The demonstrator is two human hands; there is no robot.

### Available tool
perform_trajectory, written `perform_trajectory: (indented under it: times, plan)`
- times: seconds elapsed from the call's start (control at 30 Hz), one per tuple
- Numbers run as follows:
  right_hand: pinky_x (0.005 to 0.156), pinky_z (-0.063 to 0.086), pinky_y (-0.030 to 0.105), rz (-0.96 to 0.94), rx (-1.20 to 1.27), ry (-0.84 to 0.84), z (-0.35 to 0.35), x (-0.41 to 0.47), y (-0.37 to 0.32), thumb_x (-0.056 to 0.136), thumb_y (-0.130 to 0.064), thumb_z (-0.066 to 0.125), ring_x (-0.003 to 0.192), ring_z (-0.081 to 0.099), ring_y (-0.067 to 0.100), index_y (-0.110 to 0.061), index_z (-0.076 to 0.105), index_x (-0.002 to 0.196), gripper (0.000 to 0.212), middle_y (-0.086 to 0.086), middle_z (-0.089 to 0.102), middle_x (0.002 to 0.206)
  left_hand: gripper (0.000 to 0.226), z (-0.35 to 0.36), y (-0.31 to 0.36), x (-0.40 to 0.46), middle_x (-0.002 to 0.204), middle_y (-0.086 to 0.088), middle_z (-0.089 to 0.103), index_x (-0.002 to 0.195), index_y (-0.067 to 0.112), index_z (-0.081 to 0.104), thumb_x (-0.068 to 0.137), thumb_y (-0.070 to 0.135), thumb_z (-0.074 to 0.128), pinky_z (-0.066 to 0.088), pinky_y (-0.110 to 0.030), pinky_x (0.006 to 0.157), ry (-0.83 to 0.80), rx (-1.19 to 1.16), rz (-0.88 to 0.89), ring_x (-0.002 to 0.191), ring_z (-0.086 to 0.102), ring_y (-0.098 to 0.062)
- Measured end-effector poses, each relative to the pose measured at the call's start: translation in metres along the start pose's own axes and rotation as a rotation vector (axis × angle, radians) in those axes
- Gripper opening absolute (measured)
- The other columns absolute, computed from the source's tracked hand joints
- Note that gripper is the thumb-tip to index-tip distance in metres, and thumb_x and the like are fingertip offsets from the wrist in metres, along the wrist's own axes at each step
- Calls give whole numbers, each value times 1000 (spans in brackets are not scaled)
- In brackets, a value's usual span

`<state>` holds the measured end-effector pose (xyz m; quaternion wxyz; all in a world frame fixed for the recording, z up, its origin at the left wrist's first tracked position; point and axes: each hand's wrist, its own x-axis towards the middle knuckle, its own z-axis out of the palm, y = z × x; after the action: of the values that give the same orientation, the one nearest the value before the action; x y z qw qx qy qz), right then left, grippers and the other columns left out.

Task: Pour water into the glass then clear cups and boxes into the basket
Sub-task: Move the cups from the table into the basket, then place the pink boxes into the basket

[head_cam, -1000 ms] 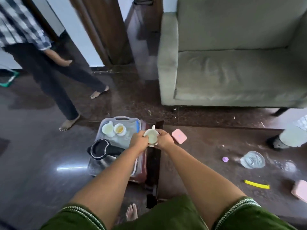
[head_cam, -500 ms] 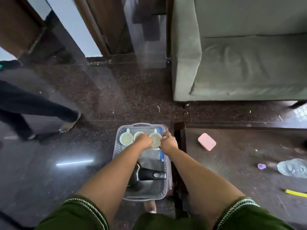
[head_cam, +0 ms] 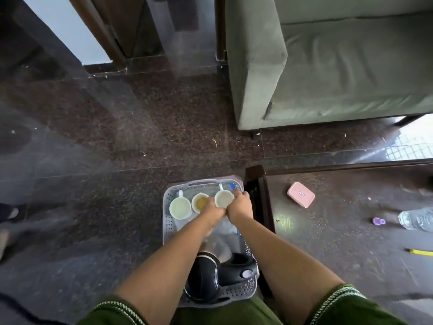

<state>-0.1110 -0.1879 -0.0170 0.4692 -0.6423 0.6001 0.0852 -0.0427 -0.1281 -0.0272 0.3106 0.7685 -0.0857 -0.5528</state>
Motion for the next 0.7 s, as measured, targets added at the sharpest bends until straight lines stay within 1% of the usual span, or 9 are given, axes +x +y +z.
perform_trajectory:
  times: [0.1, 0.2, 0.3, 0.37, 0.43, 0.5, 0.57, 0.63, 0.7]
  plan:
    - [91, 49, 35, 9, -22, -4, -3, -2, 1, 85, 4, 49, 109, 56, 31, -11, 50, 133, 50, 13, 45, 131, 36, -1, 0, -6, 103, -4, 63, 118, 17, 54, 86, 2, 58, 48, -31, 79, -15, 99, 57, 94, 60, -20]
    - [92, 49, 34, 15, -13, -27, -11, -6, 3, 85, 5, 46, 117, 53, 31, -14, 48, 137, 55, 13, 47, 132, 40, -7, -7, -8, 107, 0, 57, 127, 16, 50, 89, 1, 51, 40, -27, 82, -24, 312, 143, 100, 54, -16]
    - [87, 43, 25, 14, 33, -10, -23, -9, 7, 88, 0, 44, 117, 54, 30, -14, 52, 133, 48, 14, 50, 132, 39, -10, -5, -14, 114, -5, 62, 121, 14, 53, 83, 11, 59, 47, -35, 89, 78, 500, 233, 110, 59, -26]
    - [88, 42, 24, 15, 90, 45, -36, -12, 13, 90, -5, 44, 115, 56, 29, -12, 57, 127, 39, 14, 54, 129, 38, -6, 5, -19, 123, -13, 54, 122, 8, 48, 86, 15, 59, 43, -39, 91, 146, 727, 307, 115, 53, -32]
    - [91, 43, 25, 28, 193, 125, -52, -14, 24, 90, -7, 45, 113, 58, 28, -11, 62, 119, 34, 12, 61, 124, 37, 4, 19, -23, 129, -14, 48, 124, 7, 43, 91, 19, 54, 42, -41, 91, 180, 880, 390, 118, 50, -34]
    - [90, 44, 25, 58, 317, 205, -69, -12, 41, 88, -6, 47, 110, 60, 28, -10, 65, 111, 30, 11, 67, 115, 28, 25, 37, -25, 124, -12, 52, 116, 8, 48, 93, 22, 51, 44, -42, 86, 209, 858, 485, 114, 51, -33]
    - [89, 45, 27, 79, 381, 264, -86, -6, 66, 89, -5, 47, 108, 62, 30, -11, 65, 107, 27, 12, 69, 111, 21, 54, 56, -22, 109, -14, 60, 97, 9, 55, 96, 28, 47, 44, -41, 78, 243, 837, 530, 104, 56, -35]
    - [88, 44, 26, 124, 424, 285, -106, 5, 99, 91, -4, 47, 109, 61, 30, -8, 64, 110, 26, 12, 68, 113, 32, 89, 74, -17, 101, -18, 63, 83, 8, 55, 100, 31, 40, 42, -39, 73, 231, 877, 507, 99, 58, -38]
    - [87, 44, 26, 194, 425, 292, -123, 15, 127, 92, -5, 48, 110, 60, 30, -10, 63, 114, 28, 11, 66, 115, 34, 115, 84, -9, 108, -19, 63, 86, 7, 57, 100, 29, 35, 42, -38, 78, 165, 906, 433, 105, 57, -39]
